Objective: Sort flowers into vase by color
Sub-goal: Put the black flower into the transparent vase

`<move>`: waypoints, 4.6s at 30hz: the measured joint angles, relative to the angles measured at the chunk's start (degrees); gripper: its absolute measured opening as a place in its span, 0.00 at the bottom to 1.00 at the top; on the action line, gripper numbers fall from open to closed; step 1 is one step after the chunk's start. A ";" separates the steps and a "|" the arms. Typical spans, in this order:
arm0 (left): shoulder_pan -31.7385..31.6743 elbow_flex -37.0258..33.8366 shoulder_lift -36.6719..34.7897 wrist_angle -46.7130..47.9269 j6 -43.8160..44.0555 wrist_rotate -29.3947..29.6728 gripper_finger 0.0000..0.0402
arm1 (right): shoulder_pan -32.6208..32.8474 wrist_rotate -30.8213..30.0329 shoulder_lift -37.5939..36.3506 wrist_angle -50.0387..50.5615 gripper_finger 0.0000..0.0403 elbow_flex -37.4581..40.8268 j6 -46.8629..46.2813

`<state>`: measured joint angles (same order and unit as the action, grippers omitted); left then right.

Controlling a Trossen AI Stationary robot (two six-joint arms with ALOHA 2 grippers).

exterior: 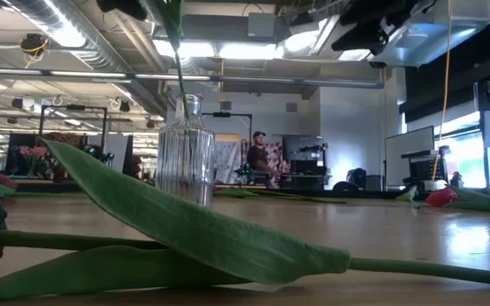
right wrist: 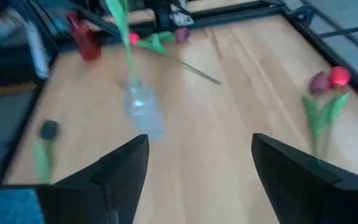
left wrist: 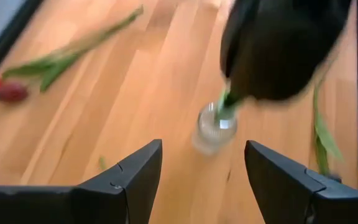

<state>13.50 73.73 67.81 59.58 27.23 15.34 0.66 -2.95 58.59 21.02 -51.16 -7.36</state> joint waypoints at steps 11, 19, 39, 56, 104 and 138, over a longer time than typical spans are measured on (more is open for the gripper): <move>7.40 -0.38 -0.11 17.77 23.06 -4.64 0.56 | 19.10 -6.80 21.28 -11.98 0.71 -4.06 8.74; 21.48 -5.46 0.02 11.19 32.48 -0.33 0.56 | 27.46 -9.08 40.05 -12.33 0.71 -19.85 2.29; 33.77 -21.38 0.09 -10.79 35.35 6.56 0.56 | 31.66 -9.04 69.29 -10.73 0.68 -38.23 -10.63; 33.69 -18.86 -0.27 -10.89 34.85 8.13 0.52 | 31.13 -9.08 70.09 -16.11 0.03 -38.80 -7.70; 33.50 -11.97 -3.98 -12.14 26.50 18.70 0.26 | 1.14 22.11 52.29 -111.21 0.00 -13.30 22.48; 33.50 -11.99 -3.98 -12.09 26.20 18.11 0.26 | 6.22 20.98 55.80 -109.56 0.00 -14.75 24.64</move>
<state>47.00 61.73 63.83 47.49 53.43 33.45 6.88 18.03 114.39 -88.54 -65.91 17.28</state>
